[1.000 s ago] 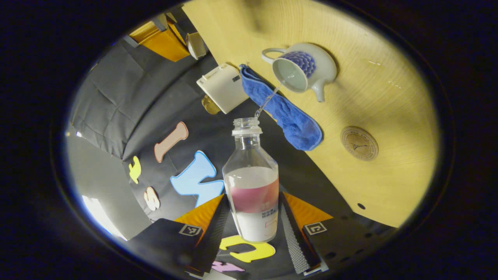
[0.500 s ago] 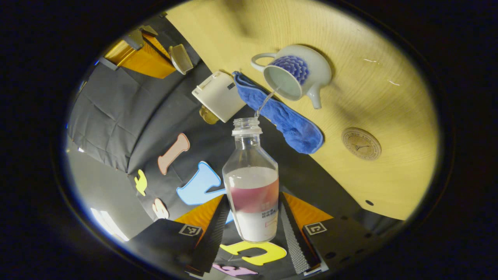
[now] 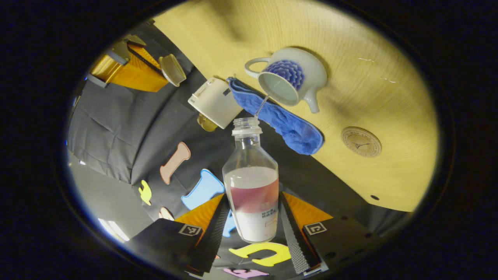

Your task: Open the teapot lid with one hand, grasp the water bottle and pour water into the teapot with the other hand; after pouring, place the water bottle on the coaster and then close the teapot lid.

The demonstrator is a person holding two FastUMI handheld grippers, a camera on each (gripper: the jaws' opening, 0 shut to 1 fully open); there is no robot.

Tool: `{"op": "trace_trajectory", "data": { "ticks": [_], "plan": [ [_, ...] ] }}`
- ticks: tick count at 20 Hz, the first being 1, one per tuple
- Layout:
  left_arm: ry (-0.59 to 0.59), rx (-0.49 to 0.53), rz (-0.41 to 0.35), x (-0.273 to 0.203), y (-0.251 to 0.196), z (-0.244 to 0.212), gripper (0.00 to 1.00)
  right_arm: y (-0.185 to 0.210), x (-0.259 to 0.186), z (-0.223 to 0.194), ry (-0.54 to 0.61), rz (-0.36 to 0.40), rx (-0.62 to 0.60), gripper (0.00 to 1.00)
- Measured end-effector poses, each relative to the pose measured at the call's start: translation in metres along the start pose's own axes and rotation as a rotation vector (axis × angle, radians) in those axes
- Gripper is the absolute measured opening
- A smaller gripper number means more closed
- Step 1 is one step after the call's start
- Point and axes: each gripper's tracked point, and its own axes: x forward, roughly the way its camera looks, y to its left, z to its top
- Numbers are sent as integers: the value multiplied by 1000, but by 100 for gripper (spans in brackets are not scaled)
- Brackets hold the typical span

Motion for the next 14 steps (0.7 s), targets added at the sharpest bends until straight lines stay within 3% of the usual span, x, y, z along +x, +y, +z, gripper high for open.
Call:
{"op": "trace_trajectory", "data": {
  "ticks": [9, 14],
  "plan": [
    [-20, 12, 20, 2, 6, 7, 87, 0, -1, -1, 5, 7, -4, 8],
    [-4, -192, -37, 2, -14, 4, 88, -1, 1, -3, 11, 1, -2, 8]
  ]
}}
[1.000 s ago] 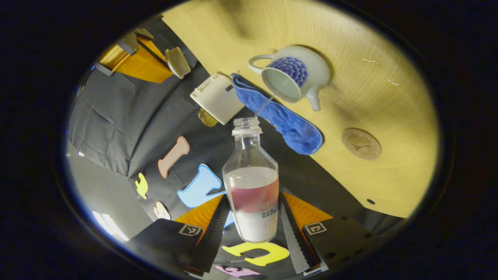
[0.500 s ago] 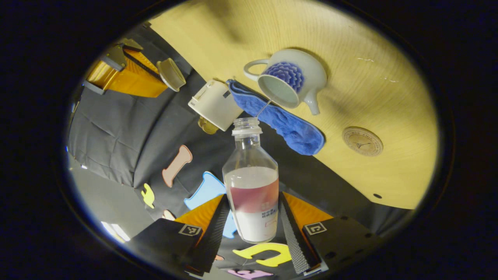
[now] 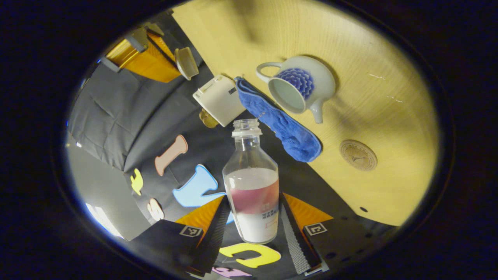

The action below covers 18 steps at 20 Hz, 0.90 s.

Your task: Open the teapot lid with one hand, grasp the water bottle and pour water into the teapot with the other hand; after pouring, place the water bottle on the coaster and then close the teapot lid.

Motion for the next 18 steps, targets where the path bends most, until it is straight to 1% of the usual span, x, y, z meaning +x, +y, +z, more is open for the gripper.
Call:
{"op": "trace_trajectory", "data": {
  "ticks": [1, 3, 6, 7, 9, 12, 15, 18],
  "plan": [
    [8, -58, -20, 0, -5, 1, 88, 2, 0, -1, 4, 2, -3, 8],
    [15, -225, -66, 2, -23, 3, 89, 2, -1, 0, -2, 4, -12, 8],
    [32, -422, -67, -8, -40, 12, 88, -1, -1, 4, -18, -3, -12, 8],
    [45, -496, -74, -11, -46, 7, 89, -3, 0, 2, -16, -8, -13, 8],
    [68, -678, -87, -9, -55, -3, 89, -3, 2, 0, -9, -18, -20, 8],
    [101, -953, -69, -7, -63, -23, 88, -4, 3, -3, -5, -28, -41, 8],
    [124, -1150, -28, 11, -51, -52, 88, -3, 4, -7, 6, -30, -59, 8],
    [131, -1404, -31, 22, -64, -48, 88, -4, 6, -10, 13, -37, -75, 8]
  ]
}}
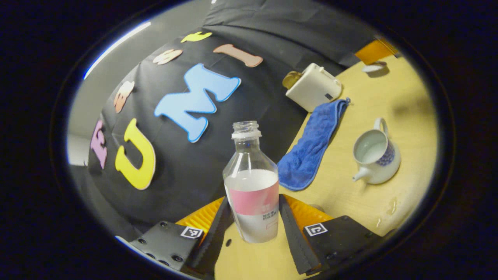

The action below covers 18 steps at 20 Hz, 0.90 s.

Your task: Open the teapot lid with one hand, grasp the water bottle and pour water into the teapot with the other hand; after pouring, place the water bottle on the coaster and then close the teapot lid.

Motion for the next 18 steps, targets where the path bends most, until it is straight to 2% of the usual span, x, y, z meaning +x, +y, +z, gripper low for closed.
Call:
{"op": "trace_trajectory", "data": {
  "ticks": [3, 10, 14, 18],
  "plan": [
    [-6, -246, 11, 12, -1, -9, 89, 1, 1, -2, 4, -7, -18, 8],
    [-11, -684, 7, 30, -13, -38, 88, 6, 3, -10, 22, -5, -47, 8],
    [3, -809, 15, 37, -17, -55, 87, 8, 5, -15, 36, -7, -58, 8],
    [-14, -834, 15, 42, -19, -52, 87, 10, 6, -20, 49, -9, -79, 8]
  ]
}}
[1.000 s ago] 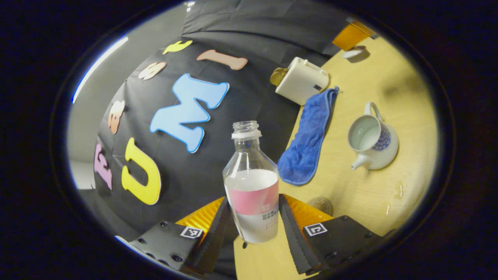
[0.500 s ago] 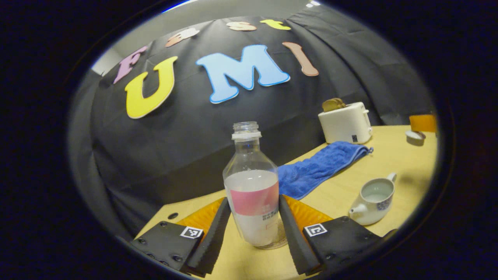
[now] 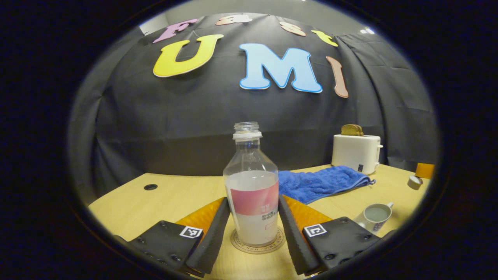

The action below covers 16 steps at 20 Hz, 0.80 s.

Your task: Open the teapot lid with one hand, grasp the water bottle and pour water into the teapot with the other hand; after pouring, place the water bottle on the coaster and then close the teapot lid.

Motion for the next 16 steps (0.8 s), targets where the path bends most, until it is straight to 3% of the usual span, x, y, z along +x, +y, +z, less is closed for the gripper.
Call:
{"op": "trace_trajectory", "data": {
  "ticks": [6, 9, 11, 14, 16],
  "plan": [
    [27, 16, -26, -2, -10, -2, 87, 2, 0, 0, 5, 0, -4, 8],
    [46, 4, -19, -1, -9, -11, 90, 2, -2, 2, -6, 2, -8, 9],
    [55, 7, -8, -3, -5, -13, 100, 3, -2, 2, -6, 5, -3, 9],
    [18, -57, -22, -14, -3, 3, 100, 7, -1, 1, 1, 19, -3, 8],
    [8, -43, -5, -21, 5, 8, 100, 9, -2, -1, 3, 26, -7, 8]
  ]
}}
